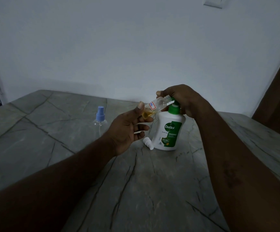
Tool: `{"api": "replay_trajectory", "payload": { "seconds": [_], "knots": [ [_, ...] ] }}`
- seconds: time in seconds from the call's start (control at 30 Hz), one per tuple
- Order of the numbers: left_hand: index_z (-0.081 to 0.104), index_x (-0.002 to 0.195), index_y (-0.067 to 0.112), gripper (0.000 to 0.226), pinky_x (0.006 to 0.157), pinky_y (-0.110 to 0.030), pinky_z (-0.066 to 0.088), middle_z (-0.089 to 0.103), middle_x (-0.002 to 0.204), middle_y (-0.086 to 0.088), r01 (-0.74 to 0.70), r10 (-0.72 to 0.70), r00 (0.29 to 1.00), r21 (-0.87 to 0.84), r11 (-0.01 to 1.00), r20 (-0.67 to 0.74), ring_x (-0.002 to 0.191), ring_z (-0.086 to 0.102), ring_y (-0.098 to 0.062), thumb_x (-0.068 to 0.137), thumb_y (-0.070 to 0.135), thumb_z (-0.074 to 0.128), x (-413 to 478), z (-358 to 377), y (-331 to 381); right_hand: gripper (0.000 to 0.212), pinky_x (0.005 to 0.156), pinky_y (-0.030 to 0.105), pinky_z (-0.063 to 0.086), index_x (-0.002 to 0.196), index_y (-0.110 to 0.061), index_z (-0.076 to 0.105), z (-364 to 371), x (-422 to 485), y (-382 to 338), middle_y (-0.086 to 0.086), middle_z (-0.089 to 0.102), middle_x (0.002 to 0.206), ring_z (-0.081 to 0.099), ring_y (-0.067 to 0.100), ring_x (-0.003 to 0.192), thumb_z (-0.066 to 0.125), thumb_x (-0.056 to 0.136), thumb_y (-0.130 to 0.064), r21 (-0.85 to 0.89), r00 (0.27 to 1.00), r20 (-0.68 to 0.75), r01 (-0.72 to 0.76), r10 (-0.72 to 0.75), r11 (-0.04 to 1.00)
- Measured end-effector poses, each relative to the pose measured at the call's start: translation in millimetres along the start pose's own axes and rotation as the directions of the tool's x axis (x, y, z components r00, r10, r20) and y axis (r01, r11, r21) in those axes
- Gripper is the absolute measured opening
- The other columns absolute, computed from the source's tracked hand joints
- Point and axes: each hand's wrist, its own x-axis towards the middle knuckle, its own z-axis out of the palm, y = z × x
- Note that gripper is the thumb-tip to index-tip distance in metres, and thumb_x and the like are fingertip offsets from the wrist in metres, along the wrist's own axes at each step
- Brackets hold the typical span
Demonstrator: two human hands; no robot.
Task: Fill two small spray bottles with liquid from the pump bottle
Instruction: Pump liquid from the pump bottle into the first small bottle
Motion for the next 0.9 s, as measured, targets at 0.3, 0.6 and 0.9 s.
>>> {"api": "replay_trajectory", "payload": {
  "seconds": [0.3,0.6,0.9],
  "knots": [
    [0.071,0.109,0.015,0.051,0.071,-0.03,0.048,0.074,0.095,-0.002,0.003,-0.003,1.0,-0.006,1.0,-0.012,0.075,0.062,-0.012,0.081,0.056,0.061,1.1,0.2,0.6,0.021,0.095,0.046,0.055,0.099,-0.011,0.079,-0.3,-1.9,-2.2,0.003,0.079,0.109,0.071,0.022,0.077,0.071,0.09,-0.028,0.006,0.999,-0.006,0.044,-0.044,0.999],
    [0.071,0.108,0.014,0.052,0.071,-0.03,0.048,0.075,0.095,-0.003,0.006,-0.007,1.0,-0.007,1.0,-0.015,0.074,0.062,-0.012,0.08,0.057,0.062,0.9,1.3,1.5,0.014,0.108,0.055,0.049,0.084,-0.013,0.083,0.1,0.7,3.2,0.007,0.08,0.1,0.075,0.033,0.094,0.074,0.086,-0.023,0.074,1.0,0.008,0.006,-0.007,0.997],
    [0.072,0.107,0.016,0.049,0.073,-0.032,0.047,0.074,0.097,-0.004,0.003,-0.004,1.0,-0.012,1.0,-0.01,0.075,0.061,-0.013,0.081,0.056,0.062,1.6,1.0,1.4,0.013,0.096,0.047,0.055,0.089,-0.013,0.081,-2.0,-0.4,-0.9,0.003,0.08,0.104,0.072,0.023,0.076,0.072,0.088,-0.023,0.052,0.999,-0.001,0.041,-0.041,0.998]
  ]
}}
